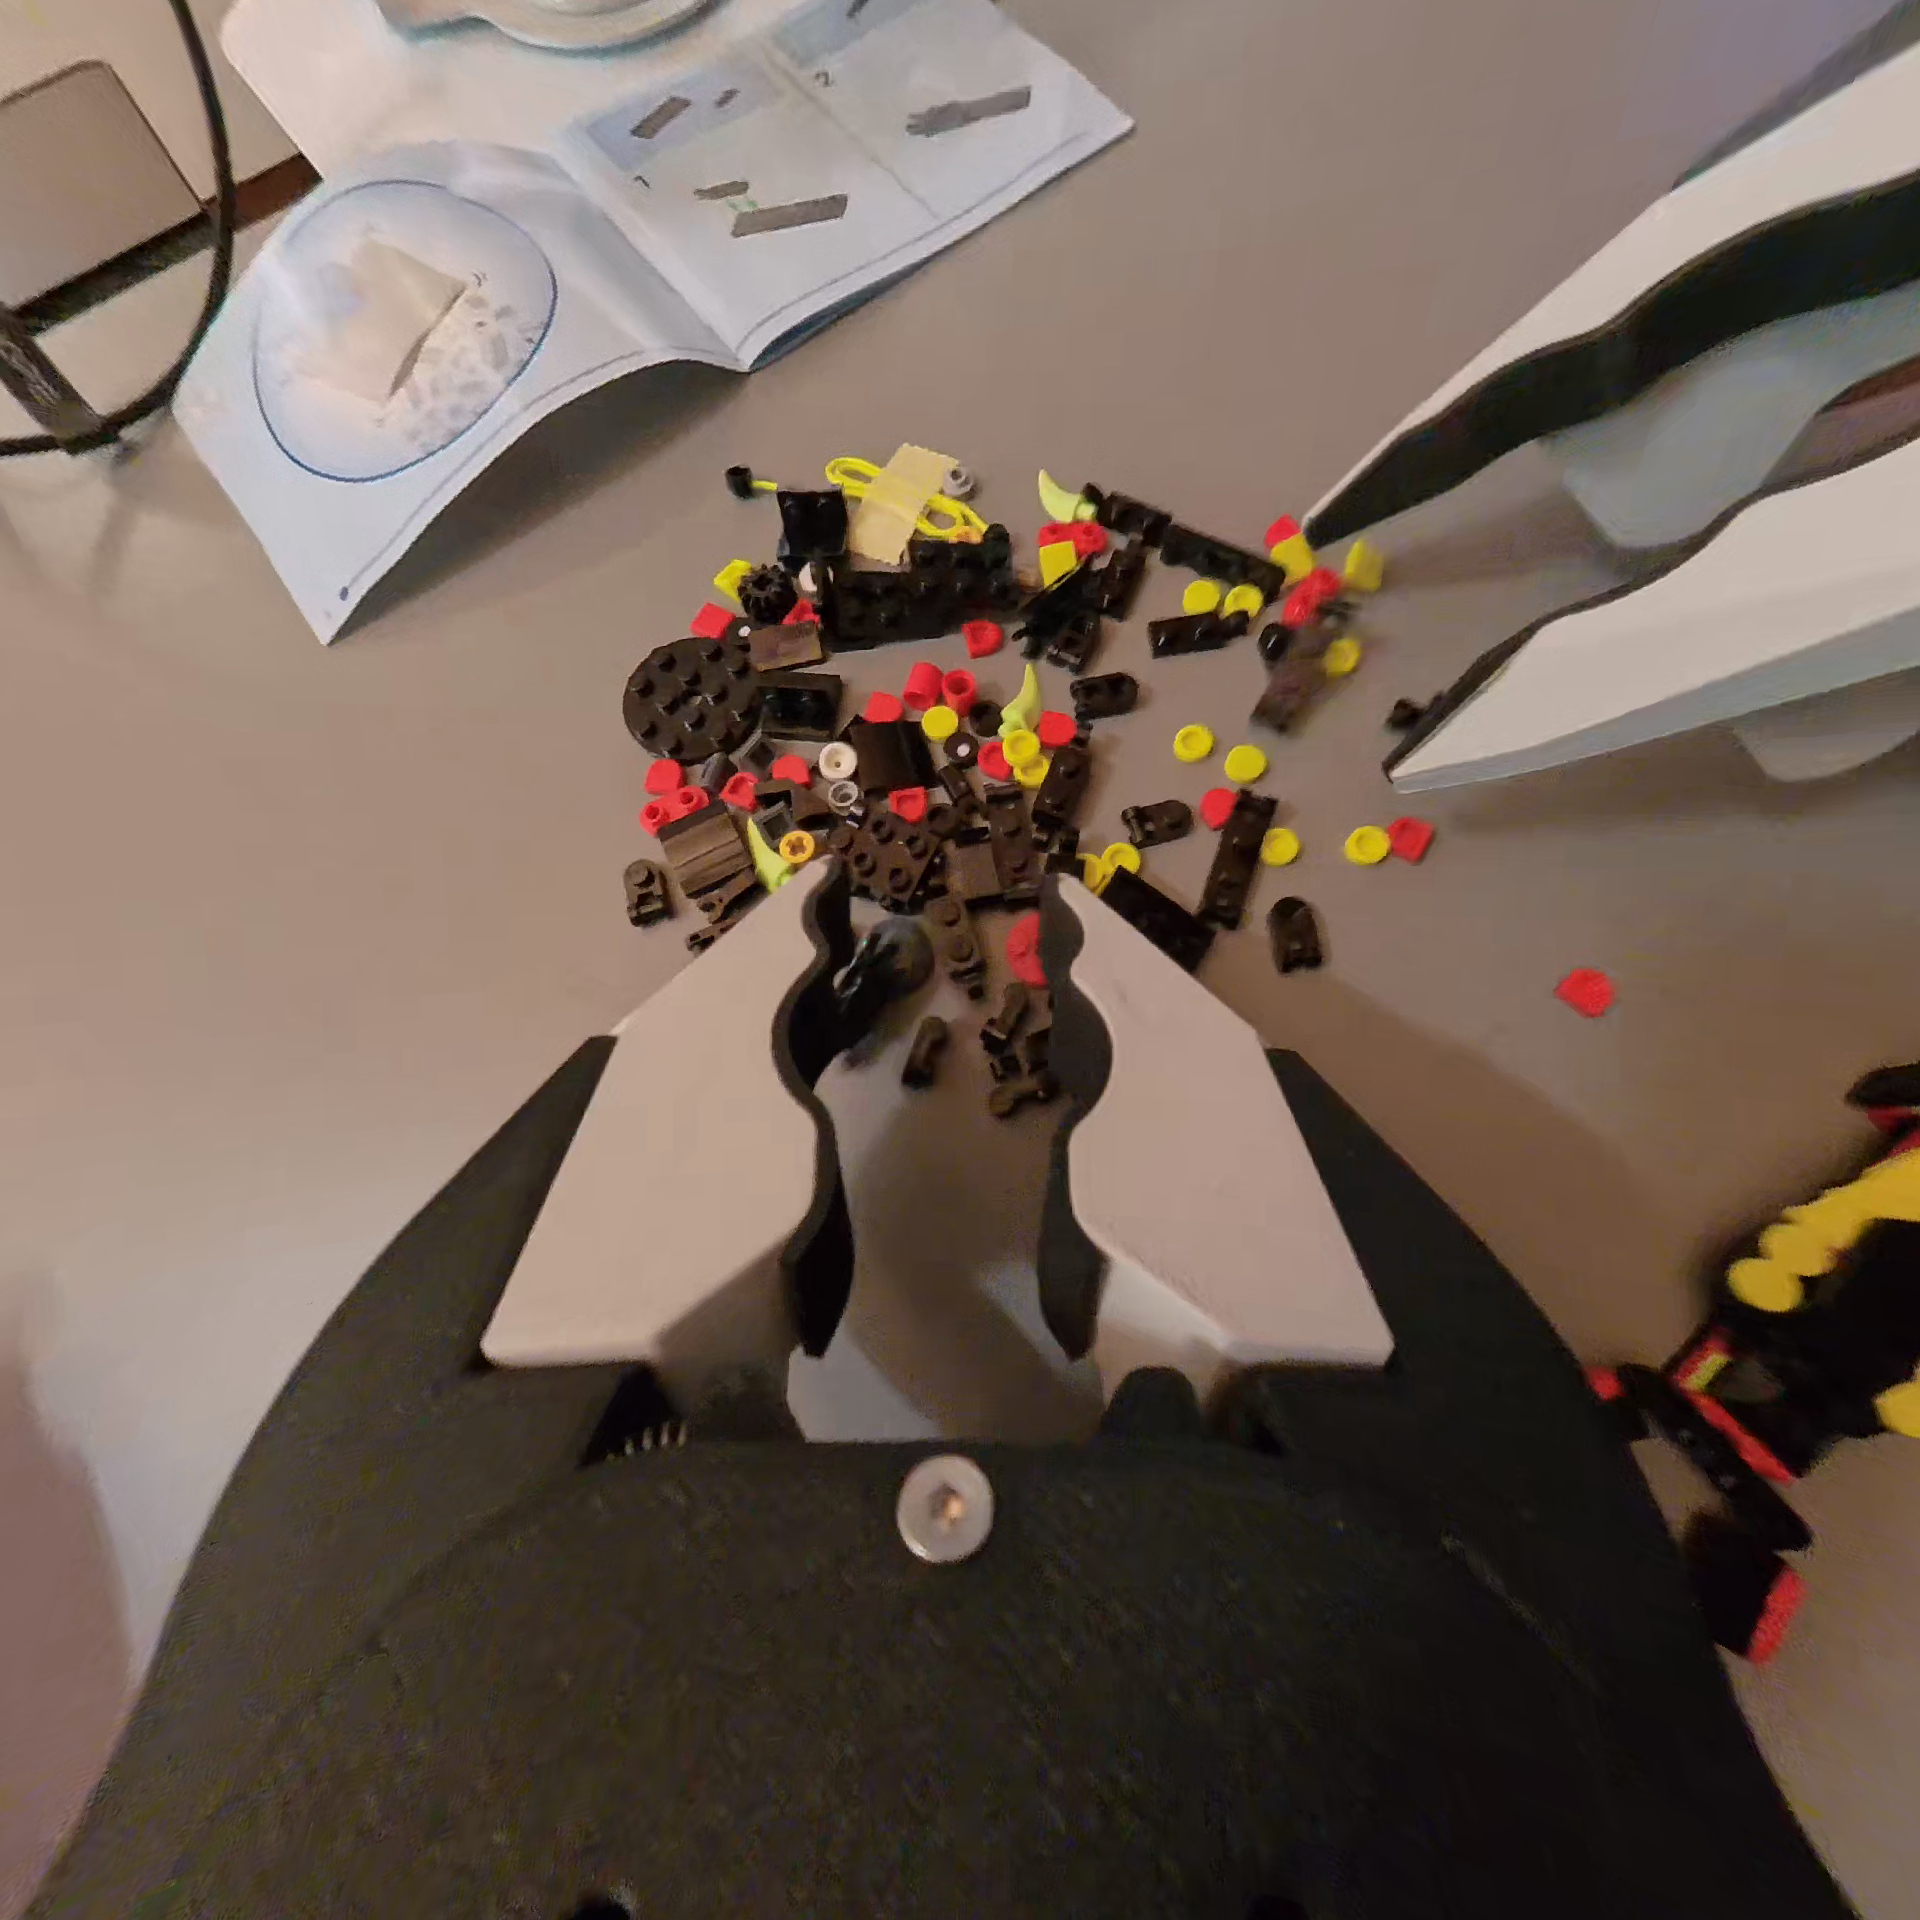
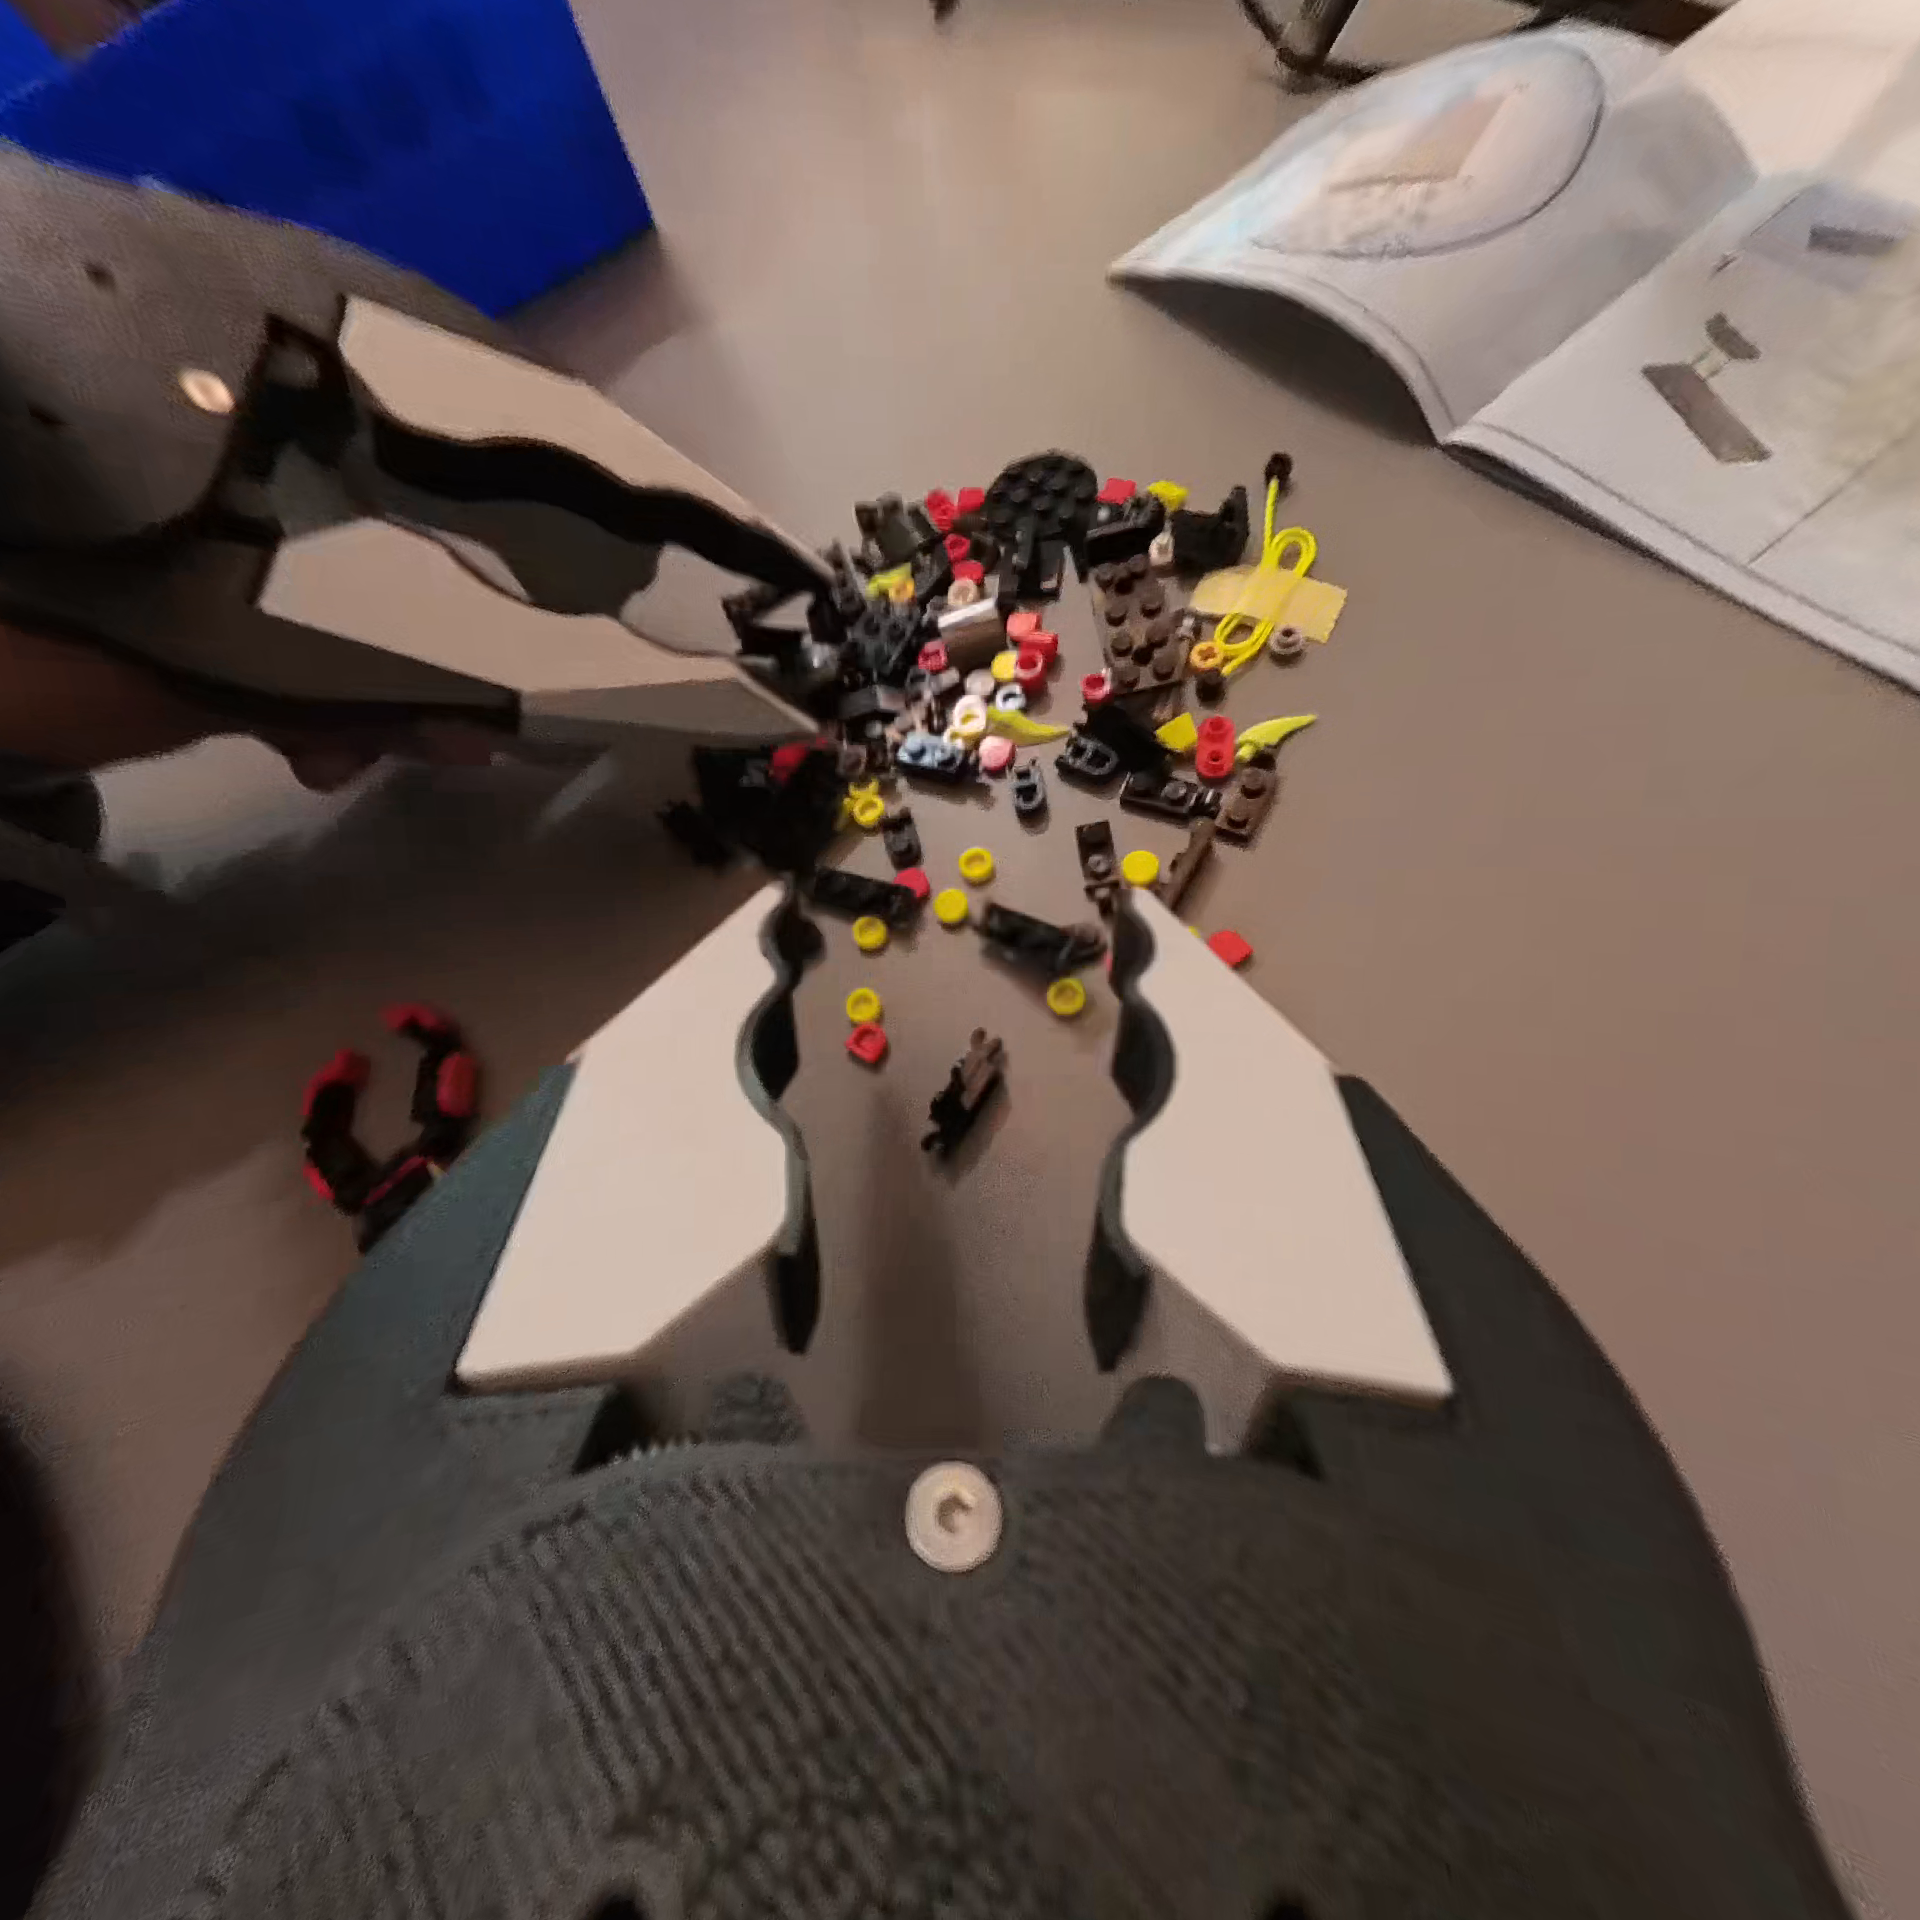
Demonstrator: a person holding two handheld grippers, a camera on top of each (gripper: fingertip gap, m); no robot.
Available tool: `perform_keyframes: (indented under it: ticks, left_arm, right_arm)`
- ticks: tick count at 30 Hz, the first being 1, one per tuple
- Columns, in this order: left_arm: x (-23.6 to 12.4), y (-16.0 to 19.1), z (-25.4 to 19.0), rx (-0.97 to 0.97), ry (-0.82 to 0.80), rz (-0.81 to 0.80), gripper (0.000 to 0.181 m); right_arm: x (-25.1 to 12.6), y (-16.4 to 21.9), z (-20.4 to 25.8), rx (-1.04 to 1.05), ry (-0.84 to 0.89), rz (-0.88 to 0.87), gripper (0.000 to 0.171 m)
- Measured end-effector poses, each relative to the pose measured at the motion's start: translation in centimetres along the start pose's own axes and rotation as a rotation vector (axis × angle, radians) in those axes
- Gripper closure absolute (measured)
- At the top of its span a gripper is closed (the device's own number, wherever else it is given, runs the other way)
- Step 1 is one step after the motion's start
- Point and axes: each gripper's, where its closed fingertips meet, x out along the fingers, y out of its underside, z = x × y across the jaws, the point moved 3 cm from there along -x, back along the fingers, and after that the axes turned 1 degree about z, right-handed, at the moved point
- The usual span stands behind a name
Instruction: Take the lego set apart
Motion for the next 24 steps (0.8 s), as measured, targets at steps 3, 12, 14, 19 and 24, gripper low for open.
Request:
perform_keyframes:
  ticks: [3,12,14,19,24]
  left_arm:
    - [-0.6,-0.9,0.1,-0.094,0.051,-0.068,0.137]
    - [-1.8,-2.7,-1.2,-0.139,0.155,-0.203,0.121]
    - [-1.7,-2.7,-2.0,-0.116,0.183,-0.204,0.122]
    - [-1.9,-2.9,-3.1,-0.071,0.214,-0.215,0.127]
    - [-2.4,-2.5,-4.4,-0.047,0.318,-0.201,0.181]
  right_arm:
    - [-3.1,-2.0,-0.9,0.064,0.032,-0.172,0.101]
    - [-13.6,-2.2,2.5,-0.269,0.171,-0.462,0.018]
    - [-12.0,0.7,5.0,-0.281,0.061,-0.304,0.012]
    - [-10.4,2.0,8.3,-0.398,-0.047,-0.303,0.098]
    - [-8.4,4.8,10.9,-0.523,-0.233,-0.177,0.164]
